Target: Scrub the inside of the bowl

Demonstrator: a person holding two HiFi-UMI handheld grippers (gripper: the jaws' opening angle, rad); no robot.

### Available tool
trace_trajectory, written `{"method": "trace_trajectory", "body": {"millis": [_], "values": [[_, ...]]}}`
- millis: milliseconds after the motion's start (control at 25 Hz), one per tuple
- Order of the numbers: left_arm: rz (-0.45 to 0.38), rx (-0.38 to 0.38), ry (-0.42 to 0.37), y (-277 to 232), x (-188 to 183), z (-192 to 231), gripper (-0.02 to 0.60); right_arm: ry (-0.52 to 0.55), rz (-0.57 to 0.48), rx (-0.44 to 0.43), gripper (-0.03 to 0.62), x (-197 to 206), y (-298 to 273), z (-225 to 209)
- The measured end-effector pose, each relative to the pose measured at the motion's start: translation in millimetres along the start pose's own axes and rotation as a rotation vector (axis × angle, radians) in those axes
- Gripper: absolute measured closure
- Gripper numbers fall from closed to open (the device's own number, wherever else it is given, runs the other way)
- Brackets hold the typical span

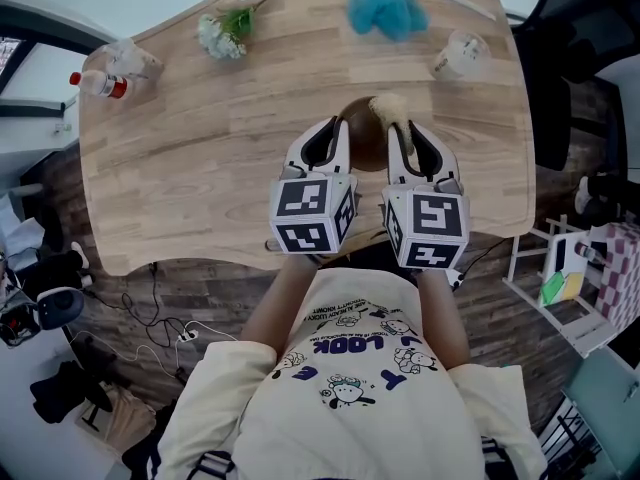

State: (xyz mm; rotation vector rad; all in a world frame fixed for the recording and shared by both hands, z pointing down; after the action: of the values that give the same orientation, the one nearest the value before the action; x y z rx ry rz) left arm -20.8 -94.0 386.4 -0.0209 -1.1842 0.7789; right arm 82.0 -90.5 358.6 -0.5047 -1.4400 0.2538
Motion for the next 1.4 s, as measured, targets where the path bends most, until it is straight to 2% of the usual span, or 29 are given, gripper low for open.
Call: {"method": "trace_trajectory", "body": {"millis": [280, 400, 600, 800, 880, 960, 1120, 1400], "values": [[-0.034, -0.011, -0.009, 2, -9, 3, 0.529, -0.128, 0.05, -0.025, 0.516, 9, 2, 1], [-0.031, -0.009, -0.024, 1, -8, 0, 0.529, -0.159, 0.073, -0.007, 0.516, 14, 1, 3], [-0.017, 0.003, -0.04, 1, -6, -4, 0.525, -0.115, 0.108, 0.011, 0.516, 16, -6, 6], [-0.015, 0.032, -0.072, -3, -7, -13, 0.528, -0.012, 0.125, -0.034, 0.516, 18, -11, 19], [-0.017, 0.037, -0.084, -3, -8, -15, 0.526, -0.008, 0.131, -0.07, 0.517, 18, -10, 24], [-0.018, 0.046, -0.076, -3, -7, -14, 0.526, -0.073, 0.158, -0.127, 0.517, 18, -9, 29], [-0.02, 0.049, -0.071, -3, -6, -15, 0.526, -0.296, 0.207, -0.232, 0.519, 19, -9, 34], [-0.038, 0.052, -0.111, -2, -11, -17, 0.526, -0.598, 0.189, -0.313, 0.519, 11, -6, 30]]}}
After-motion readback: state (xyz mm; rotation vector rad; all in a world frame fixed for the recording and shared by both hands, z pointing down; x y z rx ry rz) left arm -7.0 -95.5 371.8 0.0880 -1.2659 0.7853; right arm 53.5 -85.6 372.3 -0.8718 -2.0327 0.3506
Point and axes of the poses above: the fingertips, and each gripper's own axes: y backward along the fingers, z to its left, x out of its underside, the point moved 2 cm from there along y, backward along the fingers, and after that the axes turned 10 degrees about x, right-handed, at the moved point
